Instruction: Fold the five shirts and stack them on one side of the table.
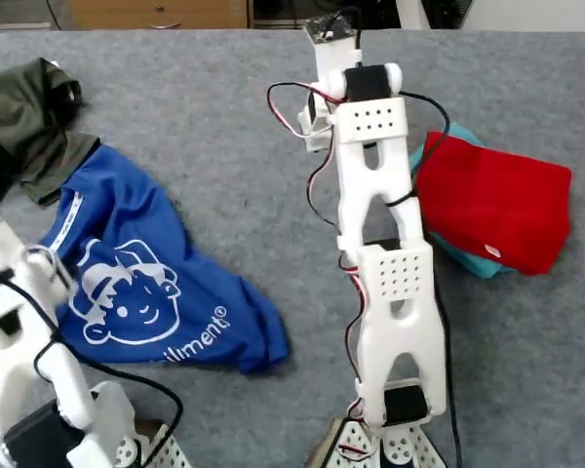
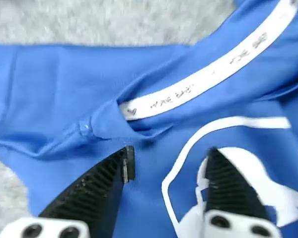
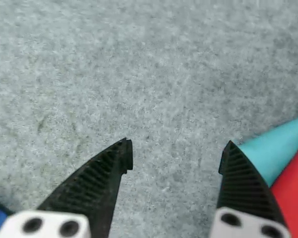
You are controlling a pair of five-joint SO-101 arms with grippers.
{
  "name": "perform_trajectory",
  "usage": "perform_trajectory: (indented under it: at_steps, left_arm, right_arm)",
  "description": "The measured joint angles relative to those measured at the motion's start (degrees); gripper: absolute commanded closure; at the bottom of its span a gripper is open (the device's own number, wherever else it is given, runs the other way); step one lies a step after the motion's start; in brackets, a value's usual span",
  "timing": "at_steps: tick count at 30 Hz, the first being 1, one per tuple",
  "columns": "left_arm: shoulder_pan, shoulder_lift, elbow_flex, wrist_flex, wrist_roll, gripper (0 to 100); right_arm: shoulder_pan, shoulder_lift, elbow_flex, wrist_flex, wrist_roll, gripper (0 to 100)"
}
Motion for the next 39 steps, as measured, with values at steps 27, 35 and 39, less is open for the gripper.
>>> perform_trajectory:
  at_steps: [27,35,39]
  left_arm:
    - [-4.04,32.0,-46.95,32.97,13.8,98]
    - [-7.91,30.42,-51.25,37.1,13.89,85]
    - [-7.91,36.13,-51.25,37.1,15.82,80]
  right_arm:
    - [0.0,0.0,0.09,0.0,0.0,71.0]
    - [-0.18,0.0,0.09,0.0,0.0,71.0]
    - [-0.18,0.0,0.09,0.0,0.0,71.0]
